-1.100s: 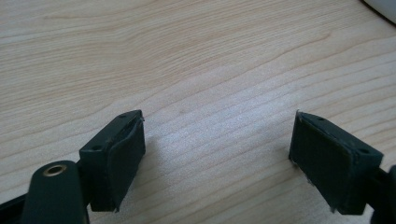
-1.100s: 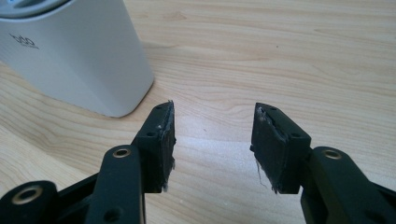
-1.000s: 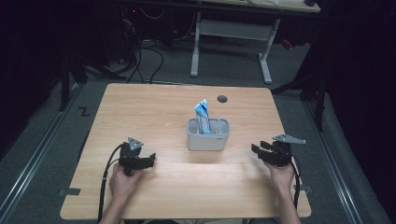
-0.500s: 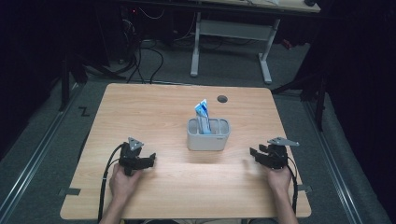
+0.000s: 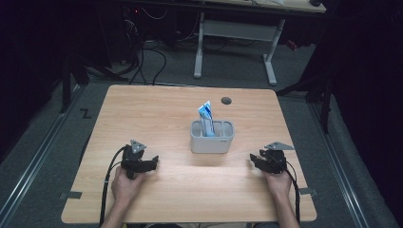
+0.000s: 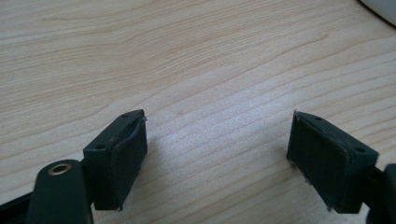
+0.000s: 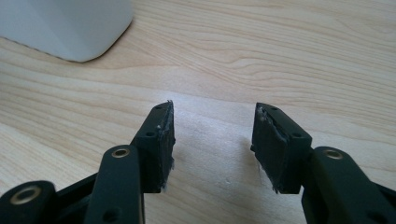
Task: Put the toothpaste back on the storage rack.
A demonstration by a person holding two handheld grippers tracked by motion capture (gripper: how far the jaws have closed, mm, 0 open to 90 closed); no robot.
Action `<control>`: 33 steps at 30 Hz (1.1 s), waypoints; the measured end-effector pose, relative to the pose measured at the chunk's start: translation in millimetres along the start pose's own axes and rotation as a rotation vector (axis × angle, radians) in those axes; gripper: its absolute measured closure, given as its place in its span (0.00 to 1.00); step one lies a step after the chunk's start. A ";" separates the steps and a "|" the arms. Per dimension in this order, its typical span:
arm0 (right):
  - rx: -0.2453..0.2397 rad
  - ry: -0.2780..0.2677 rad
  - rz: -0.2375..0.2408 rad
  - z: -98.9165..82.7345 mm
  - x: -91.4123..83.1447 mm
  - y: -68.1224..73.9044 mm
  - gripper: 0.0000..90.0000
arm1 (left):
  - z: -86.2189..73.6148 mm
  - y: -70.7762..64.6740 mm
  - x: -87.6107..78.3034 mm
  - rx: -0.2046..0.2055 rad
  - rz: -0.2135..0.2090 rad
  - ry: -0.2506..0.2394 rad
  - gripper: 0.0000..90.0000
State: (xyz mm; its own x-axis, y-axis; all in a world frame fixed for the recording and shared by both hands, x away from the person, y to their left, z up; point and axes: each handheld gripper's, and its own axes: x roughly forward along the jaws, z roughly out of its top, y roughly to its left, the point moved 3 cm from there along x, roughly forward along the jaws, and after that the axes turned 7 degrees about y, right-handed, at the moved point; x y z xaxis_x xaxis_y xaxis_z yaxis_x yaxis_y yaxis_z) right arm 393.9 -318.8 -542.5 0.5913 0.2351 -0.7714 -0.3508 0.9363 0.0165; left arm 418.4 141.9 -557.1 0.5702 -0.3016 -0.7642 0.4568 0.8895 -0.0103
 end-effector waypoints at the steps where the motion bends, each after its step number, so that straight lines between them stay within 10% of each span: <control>1: 0.000 0.000 0.000 0.0 0.0 0.0 0.54 | 0.0 0.0 0.0 0.000 0.000 0.000 0.23; 33: -0.041 -0.011 -0.014 -2.0 9.5 10.3 0.51 | 0.1 -0.4 0.1 -0.003 0.003 0.000 0.22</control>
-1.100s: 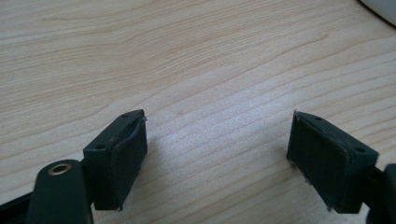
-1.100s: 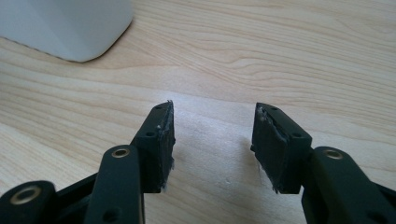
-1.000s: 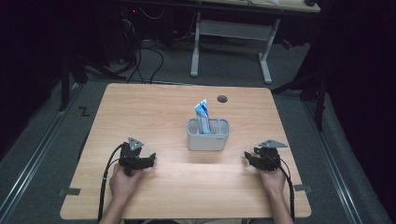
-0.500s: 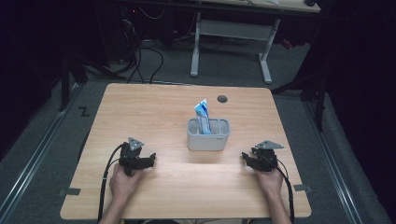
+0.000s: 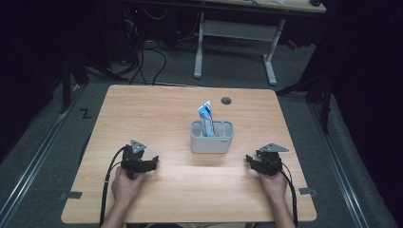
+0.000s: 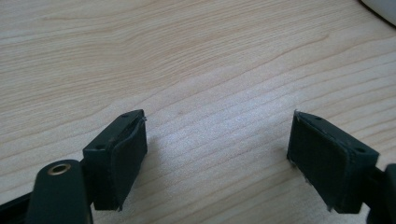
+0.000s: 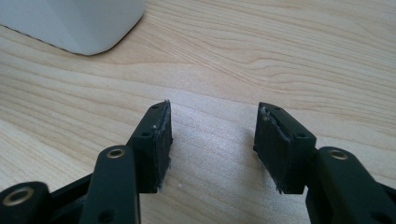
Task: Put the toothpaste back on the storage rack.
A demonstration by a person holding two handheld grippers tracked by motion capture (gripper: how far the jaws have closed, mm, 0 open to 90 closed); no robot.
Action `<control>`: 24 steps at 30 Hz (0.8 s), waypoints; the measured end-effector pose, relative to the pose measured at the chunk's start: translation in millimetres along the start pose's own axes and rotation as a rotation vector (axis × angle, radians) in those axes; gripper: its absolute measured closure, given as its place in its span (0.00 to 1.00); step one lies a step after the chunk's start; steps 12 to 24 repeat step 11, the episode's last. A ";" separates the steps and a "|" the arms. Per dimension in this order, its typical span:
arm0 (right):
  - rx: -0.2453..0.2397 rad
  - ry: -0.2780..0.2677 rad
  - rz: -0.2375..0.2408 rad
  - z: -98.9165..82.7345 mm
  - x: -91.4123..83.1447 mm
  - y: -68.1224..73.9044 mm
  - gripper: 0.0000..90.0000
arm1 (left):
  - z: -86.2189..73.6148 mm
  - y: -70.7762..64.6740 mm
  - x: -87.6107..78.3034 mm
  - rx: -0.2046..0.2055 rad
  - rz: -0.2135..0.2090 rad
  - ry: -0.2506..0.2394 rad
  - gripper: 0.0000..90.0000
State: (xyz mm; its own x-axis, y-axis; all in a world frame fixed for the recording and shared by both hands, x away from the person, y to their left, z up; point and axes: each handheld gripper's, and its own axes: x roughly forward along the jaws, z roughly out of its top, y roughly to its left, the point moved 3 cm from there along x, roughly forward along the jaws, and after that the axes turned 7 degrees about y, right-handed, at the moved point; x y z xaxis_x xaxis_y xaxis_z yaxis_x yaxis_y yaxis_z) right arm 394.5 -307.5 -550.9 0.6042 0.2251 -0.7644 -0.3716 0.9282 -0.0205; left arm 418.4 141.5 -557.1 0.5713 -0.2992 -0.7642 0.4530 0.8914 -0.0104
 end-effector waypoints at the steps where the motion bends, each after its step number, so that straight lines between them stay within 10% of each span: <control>1: 0.001 0.000 -0.001 0.0 0.0 0.0 0.51 | 0.0 0.0 0.0 0.000 0.000 0.000 0.22; 24: -0.010 0.005 0.011 0.0 0.4 0.9 0.45 | 0.1 -0.2 0.0 -0.002 0.001 0.000 0.22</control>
